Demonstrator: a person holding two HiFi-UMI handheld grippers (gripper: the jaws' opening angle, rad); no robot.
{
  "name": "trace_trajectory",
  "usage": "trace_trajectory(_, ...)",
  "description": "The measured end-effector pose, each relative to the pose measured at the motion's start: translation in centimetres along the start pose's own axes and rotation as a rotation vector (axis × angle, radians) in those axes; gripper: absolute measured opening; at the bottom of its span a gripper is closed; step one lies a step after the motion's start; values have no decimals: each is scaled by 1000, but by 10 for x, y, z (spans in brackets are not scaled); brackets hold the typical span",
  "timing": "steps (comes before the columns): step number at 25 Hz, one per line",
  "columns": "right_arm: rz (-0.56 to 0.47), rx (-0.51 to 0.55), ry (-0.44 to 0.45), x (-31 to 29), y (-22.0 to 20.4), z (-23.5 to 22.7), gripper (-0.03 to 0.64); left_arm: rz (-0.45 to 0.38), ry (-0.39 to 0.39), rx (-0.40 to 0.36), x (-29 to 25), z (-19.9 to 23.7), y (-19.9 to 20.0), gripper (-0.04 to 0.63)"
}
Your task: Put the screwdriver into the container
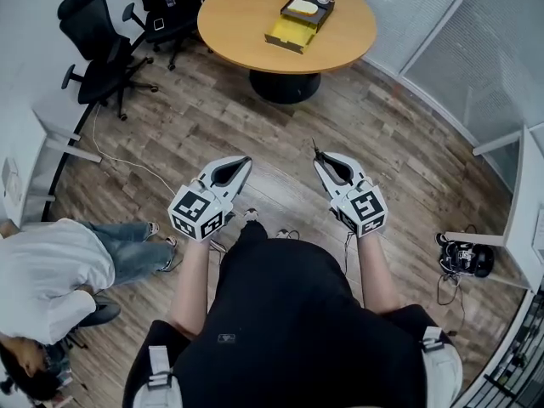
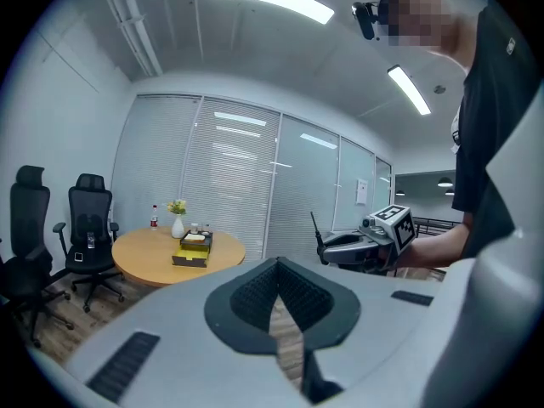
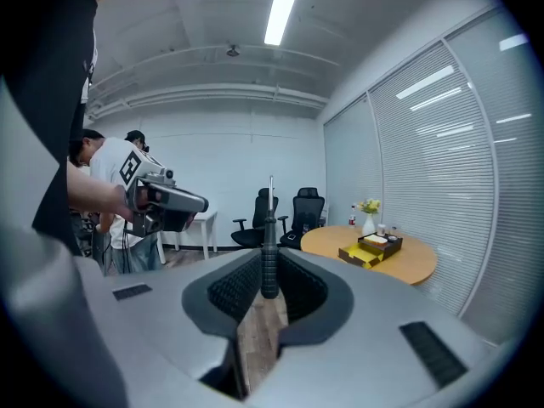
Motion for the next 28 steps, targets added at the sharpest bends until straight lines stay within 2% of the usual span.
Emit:
trace_trajectory(7, 5, -26, -19, -15, 9, -2, 58, -15, 1, 8, 5, 27, 9, 5)
trace_trajectory(28, 45, -4, -86, -92, 34, 34, 58, -30, -92, 48, 31, 111, 5, 5)
Point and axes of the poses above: the fingertips, and each gripper's own axes: x backward along the fingers, z to its left, y out of its top, the point moved 8 cm from there along x, backward along the fingers, and after that the axes turned 1 degree about -y, right-handed, at the moved point
